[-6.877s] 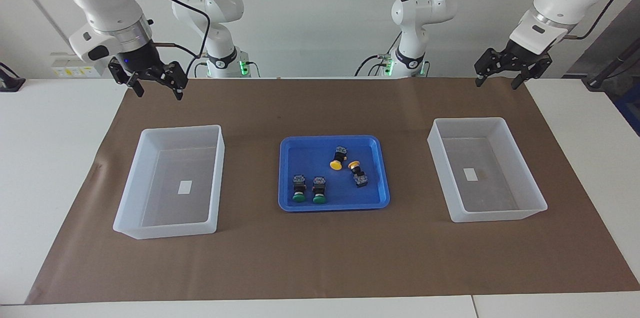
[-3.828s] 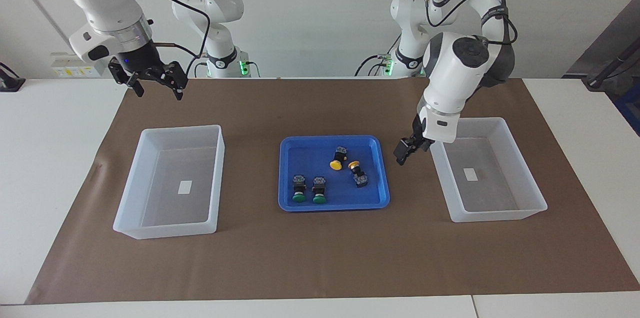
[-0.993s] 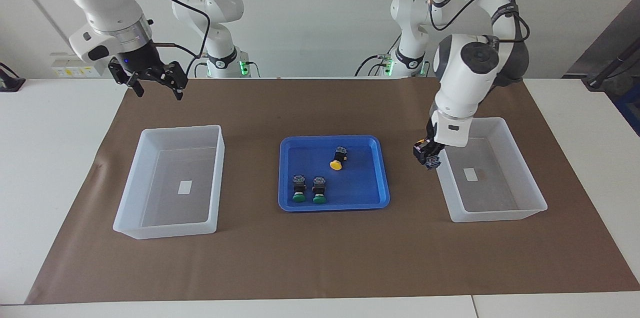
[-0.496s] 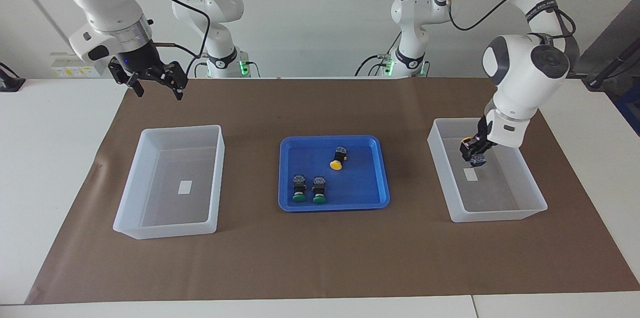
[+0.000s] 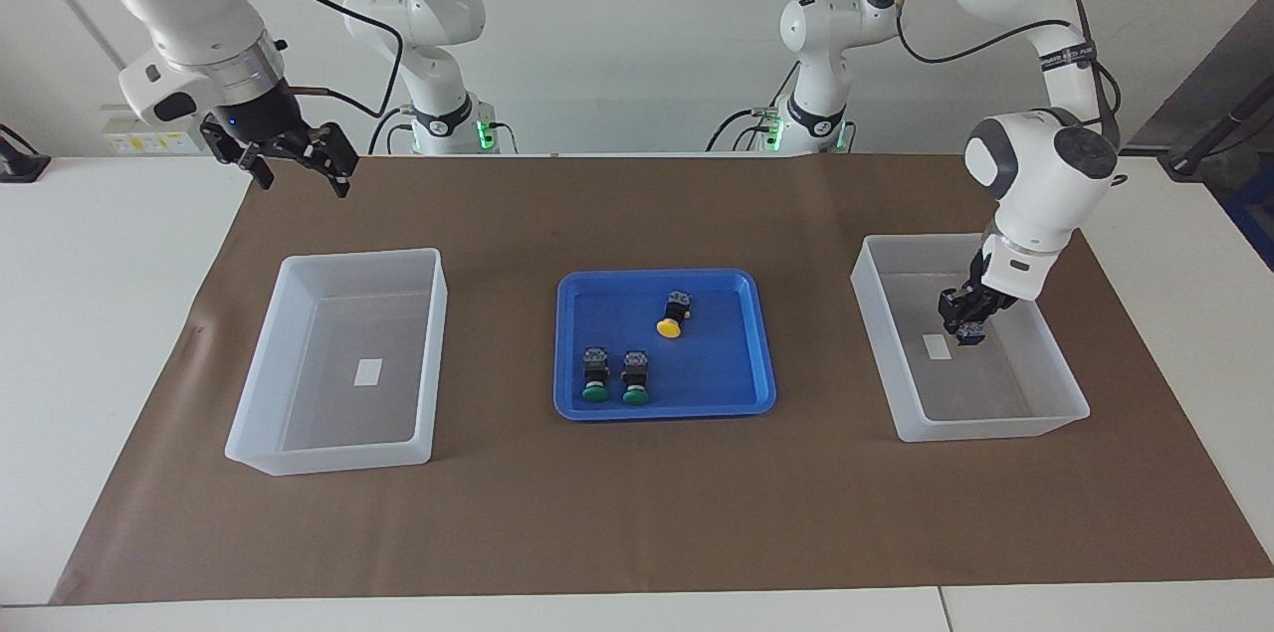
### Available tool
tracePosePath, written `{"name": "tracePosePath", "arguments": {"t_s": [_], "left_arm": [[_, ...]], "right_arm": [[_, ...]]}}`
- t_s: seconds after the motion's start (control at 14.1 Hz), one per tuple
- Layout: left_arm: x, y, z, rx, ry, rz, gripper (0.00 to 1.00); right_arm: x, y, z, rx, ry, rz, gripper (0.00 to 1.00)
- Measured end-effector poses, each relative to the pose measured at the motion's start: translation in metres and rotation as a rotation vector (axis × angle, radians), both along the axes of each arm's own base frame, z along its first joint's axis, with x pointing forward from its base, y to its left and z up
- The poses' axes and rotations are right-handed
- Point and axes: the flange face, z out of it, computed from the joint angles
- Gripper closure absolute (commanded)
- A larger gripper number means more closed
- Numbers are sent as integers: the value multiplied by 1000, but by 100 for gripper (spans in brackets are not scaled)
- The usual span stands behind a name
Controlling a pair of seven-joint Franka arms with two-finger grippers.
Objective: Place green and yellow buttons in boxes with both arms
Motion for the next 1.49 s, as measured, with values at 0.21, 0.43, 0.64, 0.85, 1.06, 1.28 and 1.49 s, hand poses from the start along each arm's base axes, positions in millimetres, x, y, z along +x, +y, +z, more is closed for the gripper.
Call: {"name": "tracePosePath", "arguments": {"t_s": [0.21, 0.43, 0.64, 0.85, 1.06, 1.28, 1.49], "left_arm": [[-3, -1, -4, 0, -6, -1, 74], [-3, -1, -4, 0, -7, -3, 0], [-3, -1, -1, 1, -12, -5, 0], [-2, -1, 6, 3, -23, -6, 0], [6, -5, 39, 6, -9, -15, 0], [17, -15, 85, 7, 14, -33, 0], [20, -38, 110, 6, 39, -71, 0]], "right_arm": [[12, 59, -21, 9, -82, 69, 0], [24, 126, -60, 27, -133, 81, 0], [40, 182, -115, 45, -161, 73, 0], [55, 216, -175, 63, -198, 82, 14], [64, 233, -224, 66, -205, 103, 19], [61, 255, -244, 70, -209, 135, 21], [55, 277, -263, 75, -213, 168, 26]]}}
